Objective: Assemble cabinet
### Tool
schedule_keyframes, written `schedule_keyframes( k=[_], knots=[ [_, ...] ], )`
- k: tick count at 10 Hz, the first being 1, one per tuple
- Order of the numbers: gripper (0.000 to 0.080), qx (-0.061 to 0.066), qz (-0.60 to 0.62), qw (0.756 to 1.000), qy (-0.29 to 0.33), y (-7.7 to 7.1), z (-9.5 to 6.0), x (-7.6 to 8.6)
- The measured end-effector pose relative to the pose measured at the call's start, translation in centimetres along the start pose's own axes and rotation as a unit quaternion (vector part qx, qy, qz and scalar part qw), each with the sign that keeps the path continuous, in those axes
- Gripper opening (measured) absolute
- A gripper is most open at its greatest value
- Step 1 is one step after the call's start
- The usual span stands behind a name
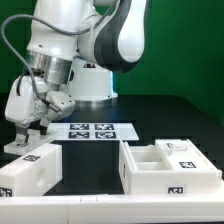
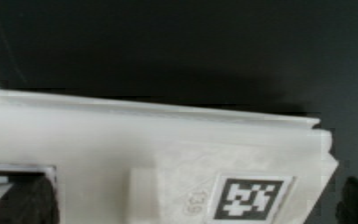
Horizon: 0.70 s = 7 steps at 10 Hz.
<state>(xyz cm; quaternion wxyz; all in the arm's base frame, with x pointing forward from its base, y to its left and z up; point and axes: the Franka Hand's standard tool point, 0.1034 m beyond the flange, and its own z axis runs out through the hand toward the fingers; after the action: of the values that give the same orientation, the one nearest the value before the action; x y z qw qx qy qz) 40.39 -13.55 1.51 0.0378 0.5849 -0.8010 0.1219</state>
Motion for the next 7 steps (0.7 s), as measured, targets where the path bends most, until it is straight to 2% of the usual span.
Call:
schedule_keyframes(
  k=[1,2,3,4,5,6,7],
  knots=[
    [0.0797,0.000,0.000,1.000,0.000,0.00,0.01,0.08],
    [0.0708,-0.001,0.000,1.000,0.001,0.08,0.05,0.15],
    [0.0549,-0.001,0.000,1.000,0.001,0.12,0.10,0.20],
    [0.0549,-0.002,0.001,1.000,0.002,0.15,0.13,0.25],
    [0.0372,-0.002,0.001,1.000,0.002,0.18,0.17,0.30],
    [0.0372,-0.003,0.001,1.000,0.003,0.22,0.20,0.33],
    [0.0180,-0.003,0.001,1.000,0.003,0.25,0.24,0.36]
  ],
)
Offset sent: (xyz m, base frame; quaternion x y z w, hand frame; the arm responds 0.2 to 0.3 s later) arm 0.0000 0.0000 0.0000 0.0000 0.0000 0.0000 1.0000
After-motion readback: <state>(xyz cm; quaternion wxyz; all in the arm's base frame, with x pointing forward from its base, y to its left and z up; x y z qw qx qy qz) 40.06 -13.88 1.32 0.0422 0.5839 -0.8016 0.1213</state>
